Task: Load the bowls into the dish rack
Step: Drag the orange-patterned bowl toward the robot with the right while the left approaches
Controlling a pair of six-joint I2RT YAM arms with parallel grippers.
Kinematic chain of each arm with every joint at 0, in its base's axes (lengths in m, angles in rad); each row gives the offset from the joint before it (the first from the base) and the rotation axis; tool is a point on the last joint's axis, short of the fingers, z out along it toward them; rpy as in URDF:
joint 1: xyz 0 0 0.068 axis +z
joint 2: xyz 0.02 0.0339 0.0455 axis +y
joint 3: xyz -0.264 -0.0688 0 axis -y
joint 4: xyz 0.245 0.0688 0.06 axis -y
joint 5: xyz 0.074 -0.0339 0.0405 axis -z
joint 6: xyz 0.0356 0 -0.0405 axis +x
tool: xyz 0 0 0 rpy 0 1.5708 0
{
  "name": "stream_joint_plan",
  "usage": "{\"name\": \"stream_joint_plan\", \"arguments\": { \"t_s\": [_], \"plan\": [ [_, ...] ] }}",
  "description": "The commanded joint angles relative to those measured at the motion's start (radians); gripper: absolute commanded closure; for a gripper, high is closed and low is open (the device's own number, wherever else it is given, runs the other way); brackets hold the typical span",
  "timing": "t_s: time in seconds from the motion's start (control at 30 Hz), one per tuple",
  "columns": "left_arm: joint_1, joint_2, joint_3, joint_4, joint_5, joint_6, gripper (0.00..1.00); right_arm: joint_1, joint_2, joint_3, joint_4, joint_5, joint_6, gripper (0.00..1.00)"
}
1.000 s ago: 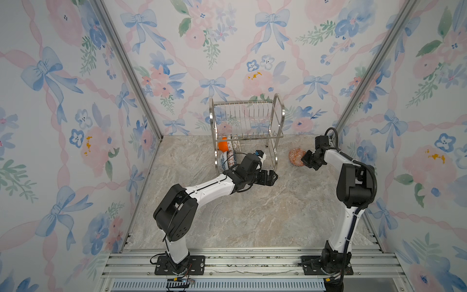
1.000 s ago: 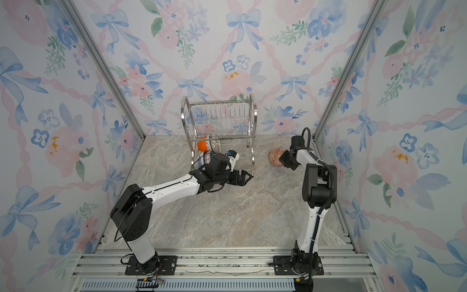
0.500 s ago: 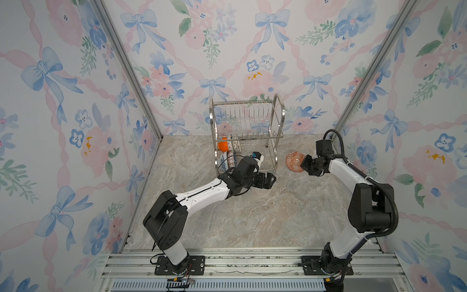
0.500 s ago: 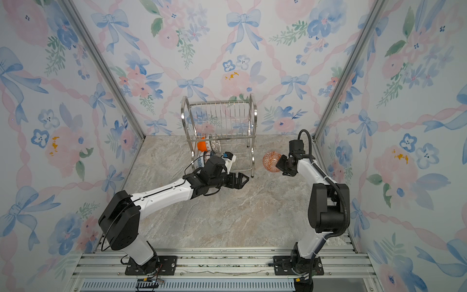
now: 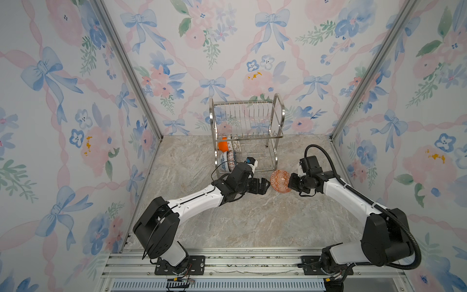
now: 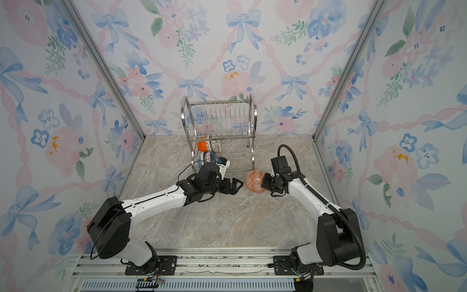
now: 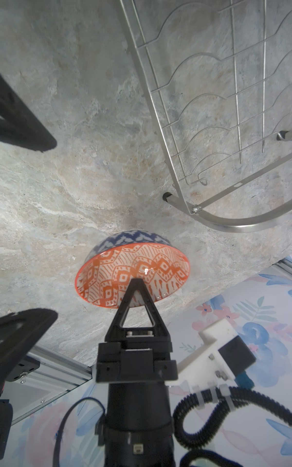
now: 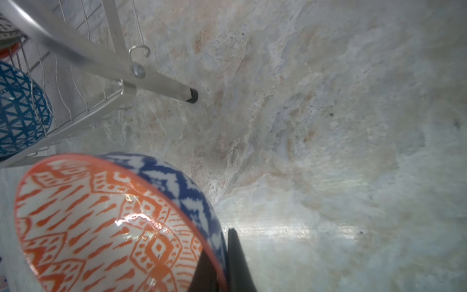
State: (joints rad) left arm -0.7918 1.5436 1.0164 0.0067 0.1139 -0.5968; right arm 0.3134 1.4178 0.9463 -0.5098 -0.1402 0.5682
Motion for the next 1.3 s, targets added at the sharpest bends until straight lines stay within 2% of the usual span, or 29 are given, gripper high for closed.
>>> {"name": "stream_joint_plan", "arguments": {
  "t_s": [0.0, 0.33, 0.7, 0.77, 0.83, 1.0, 1.27],
  "plan": [
    [-0.006, -0.034, -0.021, 0.021, -0.019, -0.021, 0.02, 0.069, -0.038, -0.045, 0.046, -0.018, 0.031, 1.00],
    [-0.003, -0.078, -0.065, 0.019, -0.049, -0.025, 0.02, 0.183, 0.048, -0.067, 0.108, -0.016, 0.041, 1.00],
    [0.029, -0.100, -0.087, 0.019, -0.040, -0.022, 0.02, 0.193, 0.223, 0.071, 0.011, 0.019, 0.016, 0.99],
    [0.034, -0.106, -0.092, 0.019, -0.041, -0.024, 0.02, 0.193, 0.231, 0.092, -0.007, 0.029, 0.007, 0.96],
    [0.039, -0.115, -0.099, 0.019, -0.040, -0.024, 0.02, 0.194, 0.232, 0.111, -0.030, 0.047, 0.003, 0.85],
    [0.049, -0.127, -0.111, 0.019, -0.038, -0.025, 0.02, 0.196, 0.268, 0.143, -0.074, 0.071, -0.002, 0.72],
    [0.072, -0.143, -0.115, 0.019, -0.027, -0.021, 0.02, 0.218, 0.243, 0.203, -0.145, 0.138, -0.038, 0.57]
  ]
}}
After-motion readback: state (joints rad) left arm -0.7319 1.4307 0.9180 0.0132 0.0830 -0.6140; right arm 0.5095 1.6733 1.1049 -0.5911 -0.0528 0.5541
